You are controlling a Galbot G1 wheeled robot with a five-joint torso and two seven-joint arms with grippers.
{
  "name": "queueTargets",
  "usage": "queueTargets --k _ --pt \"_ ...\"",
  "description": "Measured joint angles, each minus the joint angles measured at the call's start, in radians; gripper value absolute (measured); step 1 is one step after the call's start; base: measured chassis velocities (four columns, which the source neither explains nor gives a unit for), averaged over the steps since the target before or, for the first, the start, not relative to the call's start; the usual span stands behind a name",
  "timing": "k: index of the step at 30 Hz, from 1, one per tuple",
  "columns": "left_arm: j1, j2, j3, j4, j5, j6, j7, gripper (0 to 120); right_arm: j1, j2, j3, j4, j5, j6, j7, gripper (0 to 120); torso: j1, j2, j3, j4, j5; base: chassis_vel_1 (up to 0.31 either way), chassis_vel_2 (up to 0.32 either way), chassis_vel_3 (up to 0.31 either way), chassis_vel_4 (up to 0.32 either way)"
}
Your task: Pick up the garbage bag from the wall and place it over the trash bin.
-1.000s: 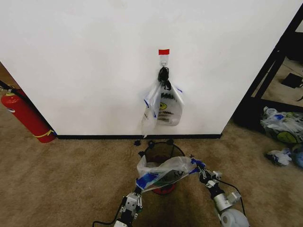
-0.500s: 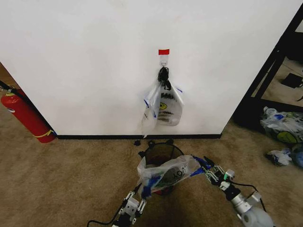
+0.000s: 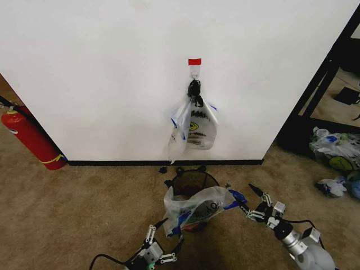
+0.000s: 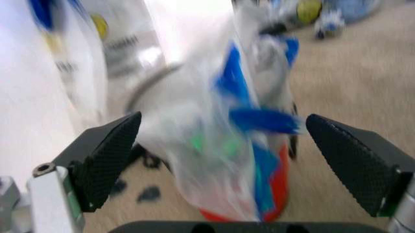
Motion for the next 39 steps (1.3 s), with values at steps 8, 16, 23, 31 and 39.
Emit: queueTargets --k 8,16,23,31,39 --pt "-0.110 0.083 -0.054 -0.096 -0.265 0.022 0.142 100 0.017 -0.008 0.004 0.022 -0.009 0.015 -0.014 100 0.000 0.000 0.000 0.0000 0.0000 0.000 0.000 0.000 0.000" --pt "-0.463 0.198 0.140 -0.040 -0.567 0.322 0.040 100 0.054 0.003 0.085 0.104 -0.033 -0.018 -0.313 100 0.000 0.000 0.000 0.0006 0.0003 0.000 0.000 0.000 0.000" --pt "-0.963 0.150 0.570 0.120 -0.811 0.580 -0.165 100 0.063 -0.017 0.194 0.190 -0.111 -0.136 -0.516 100 0.000 0.000 0.000 -0.0005 -0.0010 0.000 0.000 0.000 0.000" --pt "-1.207 0.038 0.799 0.183 -1.017 0.915 -0.502 100 0.024 0.012 0.214 0.209 -0.151 -0.123 -0.544 100 0.000 0.000 0.000 0.0006 0.0003 0.000 0.000 0.000 0.000" --pt "-1.306 -0.022 0.870 0.215 -1.159 1.135 -0.655 100 -0.009 0.050 0.210 0.216 -0.174 -0.089 -0.568 100 0.000 0.000 0.000 0.0000 0.0002 0.000 0.000 0.000 0.000"
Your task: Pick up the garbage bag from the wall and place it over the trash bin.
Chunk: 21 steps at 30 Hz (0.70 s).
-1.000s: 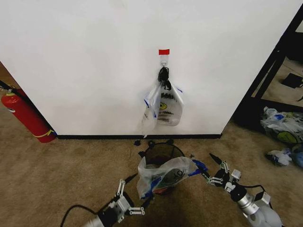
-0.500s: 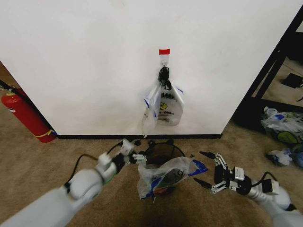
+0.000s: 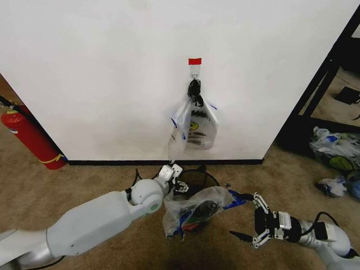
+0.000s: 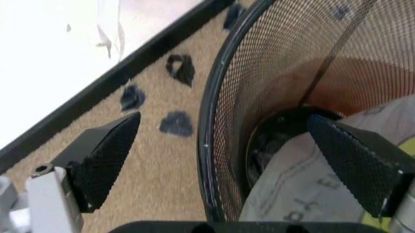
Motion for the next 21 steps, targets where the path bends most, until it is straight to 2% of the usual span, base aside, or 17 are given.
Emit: queueTargets --k 5,10,12,19,21 --pt "-0.030 -0.048 -0.001 0.023 -0.102 0.026 -0.063 93 -0.012 0.010 -0.002 0.013 -0.007 0.012 -0.008 100 0.000 0.000 0.000 0.0000 0.0000 0.000 0.000 0.000 0.000" --pt "-0.072 -0.125 0.003 0.099 -0.182 0.023 -0.083 70 -0.036 0.023 -0.008 0.037 -0.015 0.020 -0.022 100 0.000 0.000 0.000 -0.0002 -0.0001 0.000 0.000 0.000 0.000" --pt "-0.078 -0.133 0.006 0.108 -0.191 0.022 -0.084 67 -0.039 0.024 -0.008 0.038 -0.015 0.022 -0.024 100 0.000 0.000 0.000 -0.0002 0.0000 0.000 0.000 0.000 0.000" --pt "-0.092 -0.166 0.035 0.165 -0.200 0.017 -0.107 37 -0.052 0.016 0.002 0.030 0.004 0.042 -0.044 100 0.000 0.000 0.000 0.0000 -0.0001 0.000 0.000 0.000 0.000" --pt "-0.092 -0.167 0.037 0.168 -0.202 0.016 -0.116 34 -0.052 0.015 0.003 0.028 0.006 0.044 -0.046 100 0.000 0.000 0.000 -0.0003 -0.0001 0.000 0.000 0.000 0.000"
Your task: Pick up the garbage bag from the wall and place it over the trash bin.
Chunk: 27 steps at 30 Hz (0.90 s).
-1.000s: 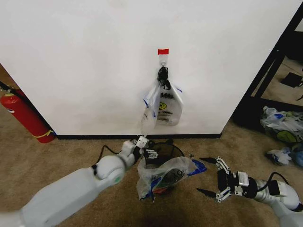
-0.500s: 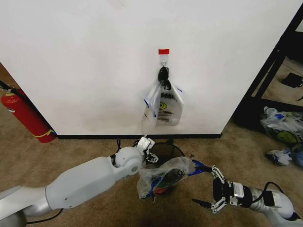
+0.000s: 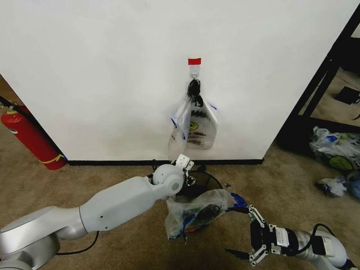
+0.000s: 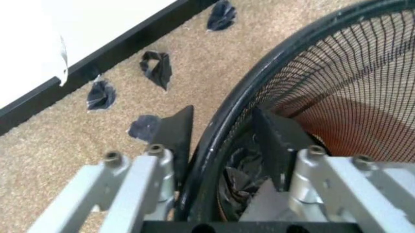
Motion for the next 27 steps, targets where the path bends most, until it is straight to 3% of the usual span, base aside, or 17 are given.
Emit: queueTargets --k 5,8,13,17,21,24,27 --pt "0.006 0.008 -0.002 -0.002 -0.026 -0.002 -0.039 14 0.002 0.000 -0.005 -0.009 0.010 0.004 -0.015 100 0.000 0.000 0.000 0.0001 0.0000 0.000 0.000 0.000 0.000" --pt "0.014 0.012 -0.014 -0.008 -0.036 -0.004 -0.055 10 0.005 0.000 -0.009 -0.012 0.014 0.005 -0.019 100 0.000 0.000 0.000 0.0000 -0.0001 0.000 0.000 0.000 0.000" --pt "0.091 0.032 -0.129 -0.077 -0.142 -0.007 -0.178 3 0.022 -0.009 -0.019 -0.023 0.048 0.003 -0.023 100 0.000 0.000 0.000 0.0000 -0.0002 0.000 0.000 0.000 0.000" --pt "0.220 0.069 -0.287 -0.194 -0.246 -0.004 -0.268 2 0.040 -0.016 -0.030 -0.045 0.089 -0.002 -0.022 100 0.000 0.000 0.000 0.0002 -0.0001 0.000 0.000 0.000 0.000" --pt "0.343 0.086 -0.437 -0.267 -0.276 -0.003 -0.304 1 0.053 -0.017 -0.036 -0.060 0.095 -0.002 -0.022 100 0.000 0.000 0.000 0.0004 -0.0002 0.000 0.000 0.000 0.000" --pt "0.501 0.059 -0.626 -0.345 -0.279 -0.004 -0.306 1 0.068 -0.018 -0.042 -0.075 0.103 -0.002 -0.022 100 0.000 0.000 0.000 0.0008 0.0000 0.000 0.000 0.000 0.000" --pt "0.619 0.006 -0.726 -0.397 -0.235 -0.005 -0.285 1 0.075 -0.020 -0.045 -0.079 0.113 -0.004 -0.019 100 0.000 0.000 0.000 0.0001 -0.0001 0.000 0.000 0.000 0.000"
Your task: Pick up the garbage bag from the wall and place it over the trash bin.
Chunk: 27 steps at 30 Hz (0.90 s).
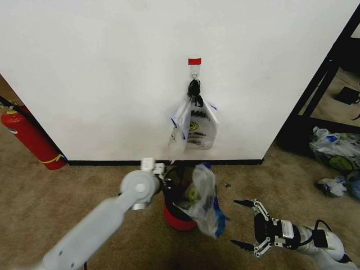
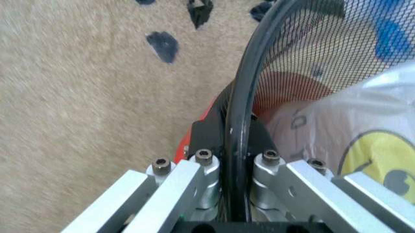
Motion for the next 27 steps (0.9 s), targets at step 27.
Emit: queueTargets --k 27 --pt "0.207 -0.124 -0.016 -0.009 0.447 -0.123 0.183 36 -0.011 -0.020 -0.042 0.020 0.170 0.018 0.219 100 0.000 0.000 0.000 0.0000 0.0001 0.000 0.000 0.000 0.000"
